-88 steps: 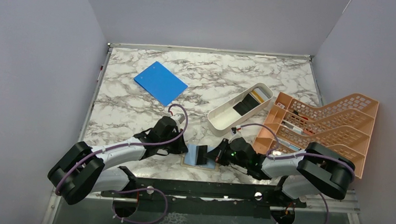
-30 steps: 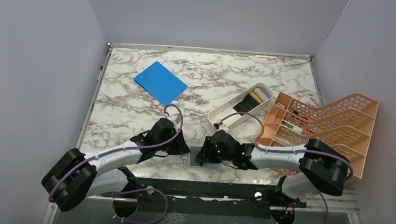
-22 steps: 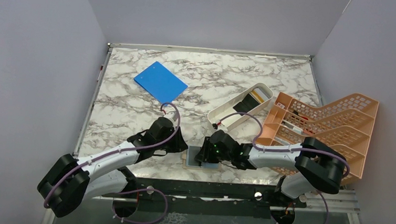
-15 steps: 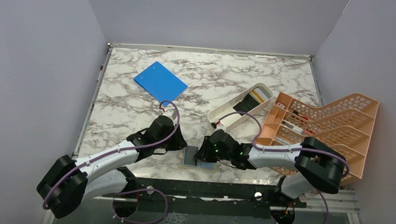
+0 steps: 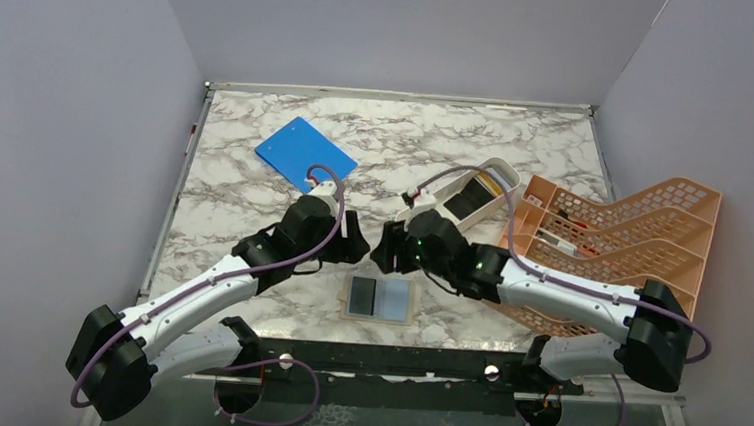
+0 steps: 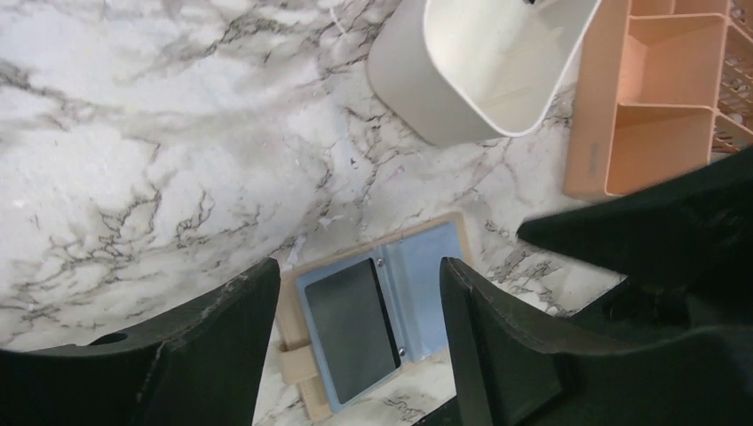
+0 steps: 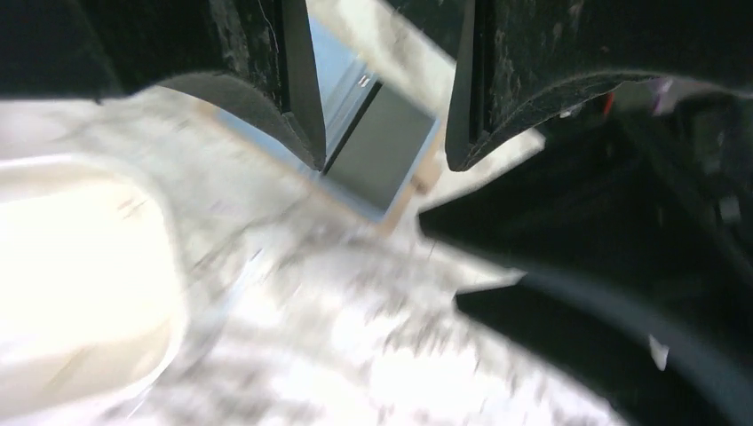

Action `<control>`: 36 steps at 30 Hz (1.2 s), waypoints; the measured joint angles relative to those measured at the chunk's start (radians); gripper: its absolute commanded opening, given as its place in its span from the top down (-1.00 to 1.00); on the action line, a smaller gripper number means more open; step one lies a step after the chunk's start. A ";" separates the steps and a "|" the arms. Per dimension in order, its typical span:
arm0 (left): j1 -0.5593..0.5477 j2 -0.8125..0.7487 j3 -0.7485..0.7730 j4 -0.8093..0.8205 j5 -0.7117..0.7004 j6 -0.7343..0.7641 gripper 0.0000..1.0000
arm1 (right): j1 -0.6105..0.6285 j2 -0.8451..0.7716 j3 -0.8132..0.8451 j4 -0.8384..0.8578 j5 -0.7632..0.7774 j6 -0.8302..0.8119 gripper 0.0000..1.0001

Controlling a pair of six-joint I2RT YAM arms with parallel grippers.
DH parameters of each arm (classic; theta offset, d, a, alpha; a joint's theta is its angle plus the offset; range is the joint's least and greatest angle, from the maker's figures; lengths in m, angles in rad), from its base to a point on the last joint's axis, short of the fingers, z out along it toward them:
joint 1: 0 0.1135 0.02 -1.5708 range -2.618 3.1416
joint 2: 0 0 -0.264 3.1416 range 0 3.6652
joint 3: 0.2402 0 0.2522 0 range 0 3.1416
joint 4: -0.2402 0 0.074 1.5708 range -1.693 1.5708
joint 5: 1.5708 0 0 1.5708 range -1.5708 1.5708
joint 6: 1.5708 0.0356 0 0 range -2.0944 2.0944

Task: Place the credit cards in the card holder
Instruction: Insert the credit card into the card holder, then pick up the credit card from the storage box.

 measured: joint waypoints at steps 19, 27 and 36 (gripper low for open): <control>0.000 -0.034 0.104 -0.113 0.029 0.211 -0.98 | -0.616 0.300 0.378 -0.194 0.128 -0.731 -0.26; 0.000 -0.060 0.114 -0.154 0.029 0.261 -0.98 | -0.720 0.467 0.452 -0.199 0.067 -0.873 -0.39; 0.000 -0.101 0.114 -0.157 0.028 0.278 -0.97 | -0.720 0.558 0.465 -0.198 0.063 -0.993 -0.41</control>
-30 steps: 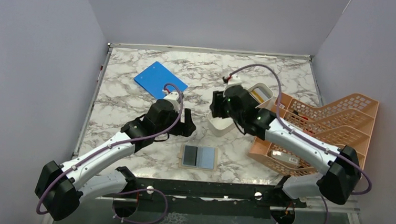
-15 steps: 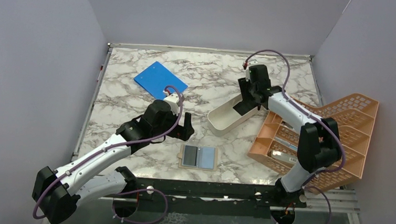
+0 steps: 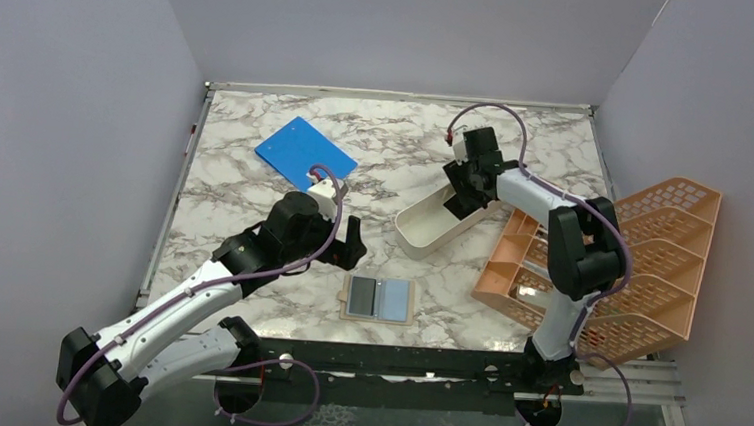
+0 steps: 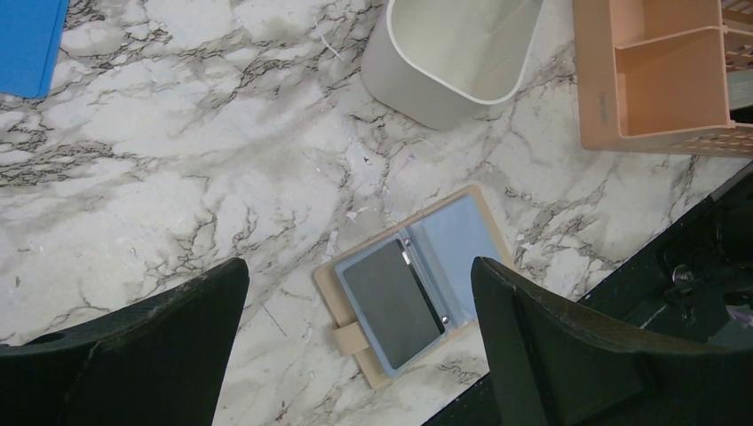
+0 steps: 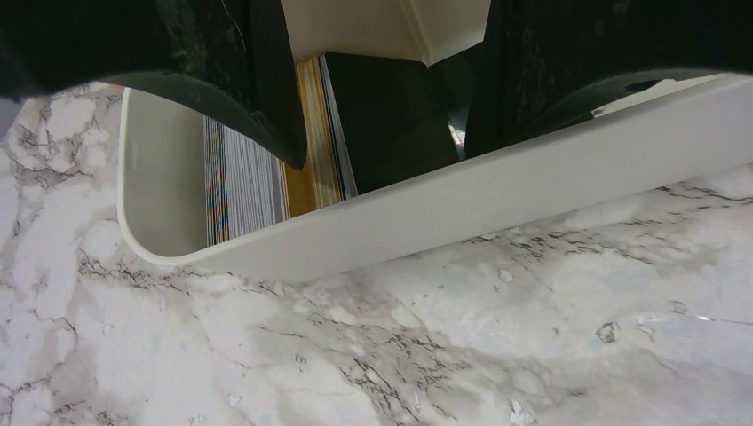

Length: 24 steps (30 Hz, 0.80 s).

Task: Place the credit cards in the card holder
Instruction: Pick up the credit card from the storage box.

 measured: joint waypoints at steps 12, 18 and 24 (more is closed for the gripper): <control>0.000 -0.019 0.000 0.000 -0.001 0.008 -0.97 | 0.002 0.028 -0.004 0.065 0.119 -0.117 -0.41; 0.000 -0.021 0.000 0.000 0.000 0.008 -0.97 | 0.002 0.028 -0.016 0.096 0.136 -0.139 -0.42; 0.000 -0.029 0.000 0.001 -0.001 0.008 -0.97 | 0.002 0.039 -0.020 0.101 0.135 -0.146 -0.34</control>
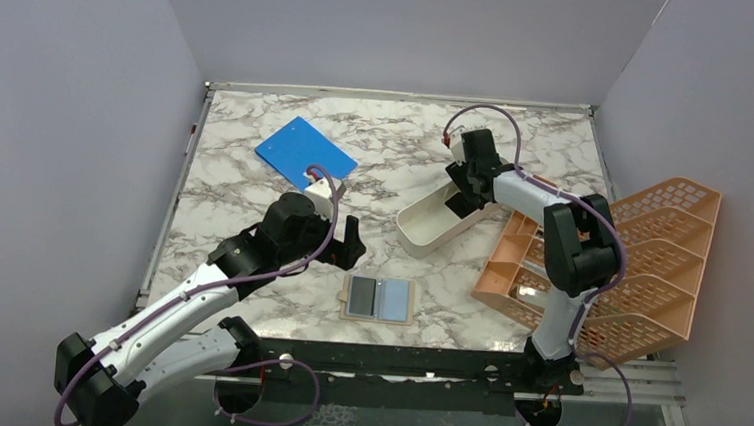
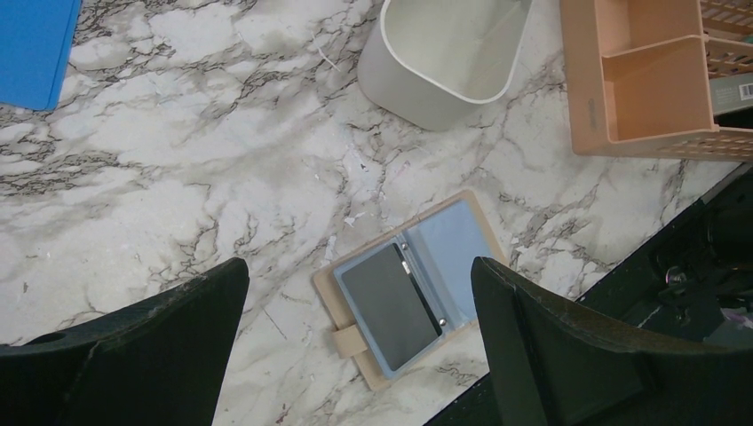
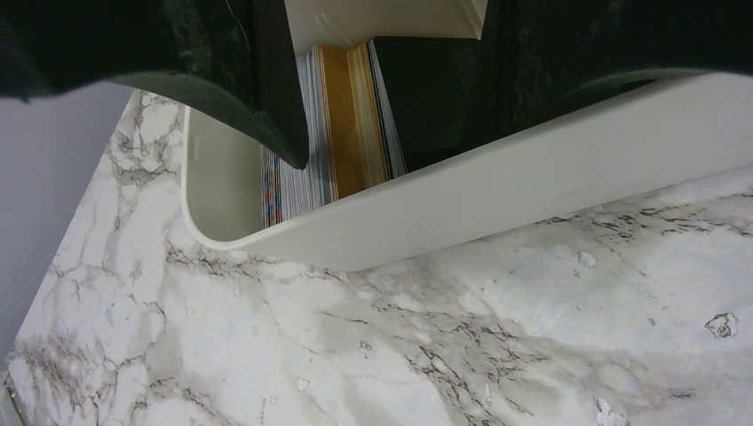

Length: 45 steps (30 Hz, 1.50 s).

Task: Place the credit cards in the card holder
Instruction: Pick up the credit card from the storage box.

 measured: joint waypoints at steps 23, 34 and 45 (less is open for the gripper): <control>0.000 -0.021 0.000 0.003 0.001 0.000 -0.93 | 0.000 -0.010 -0.030 0.041 0.001 -0.023 0.22; 0.000 -0.021 0.000 0.003 0.001 0.000 -0.93 | -0.005 -0.030 -0.042 0.043 0.001 -0.031 0.43; 0.000 -0.021 0.000 0.010 0.002 0.000 -0.92 | -0.015 -0.045 -0.042 0.050 0.000 -0.034 0.79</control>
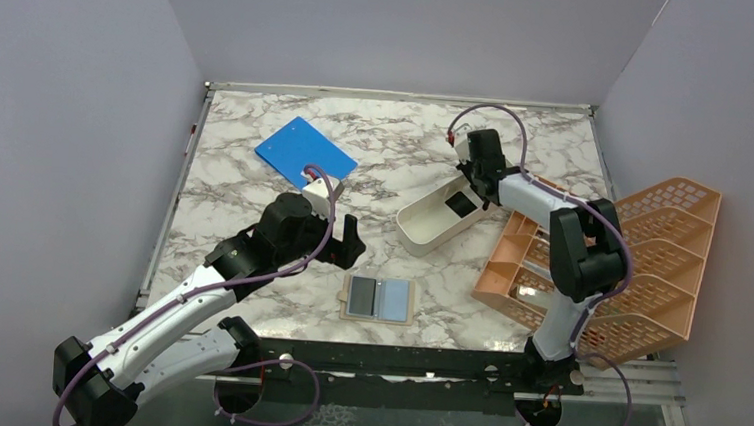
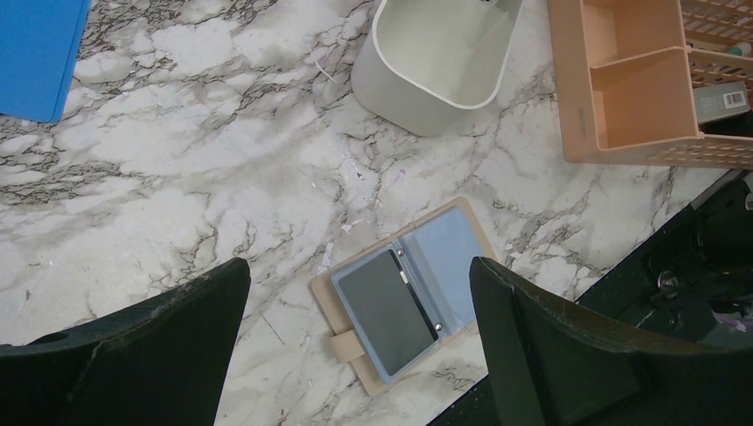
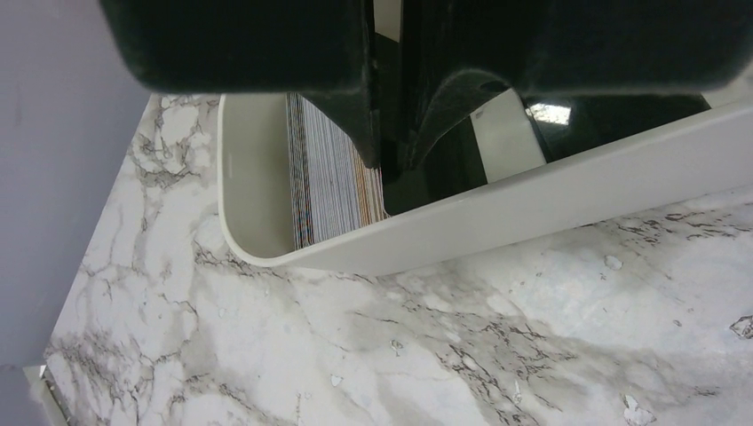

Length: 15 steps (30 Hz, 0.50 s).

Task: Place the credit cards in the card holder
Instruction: Pick up the credit card from the storage box.

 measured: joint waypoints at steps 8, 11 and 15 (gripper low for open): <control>0.000 0.000 0.000 0.000 0.000 0.000 -0.92 | -0.002 -0.026 0.003 -0.032 -0.024 0.019 0.98; 0.000 0.000 0.000 0.000 0.000 0.000 -0.91 | -0.004 -0.048 0.017 -0.084 -0.070 0.043 0.98; 0.000 0.000 0.000 0.001 0.000 0.000 -0.88 | -0.005 -0.087 0.030 -0.139 -0.122 0.079 0.98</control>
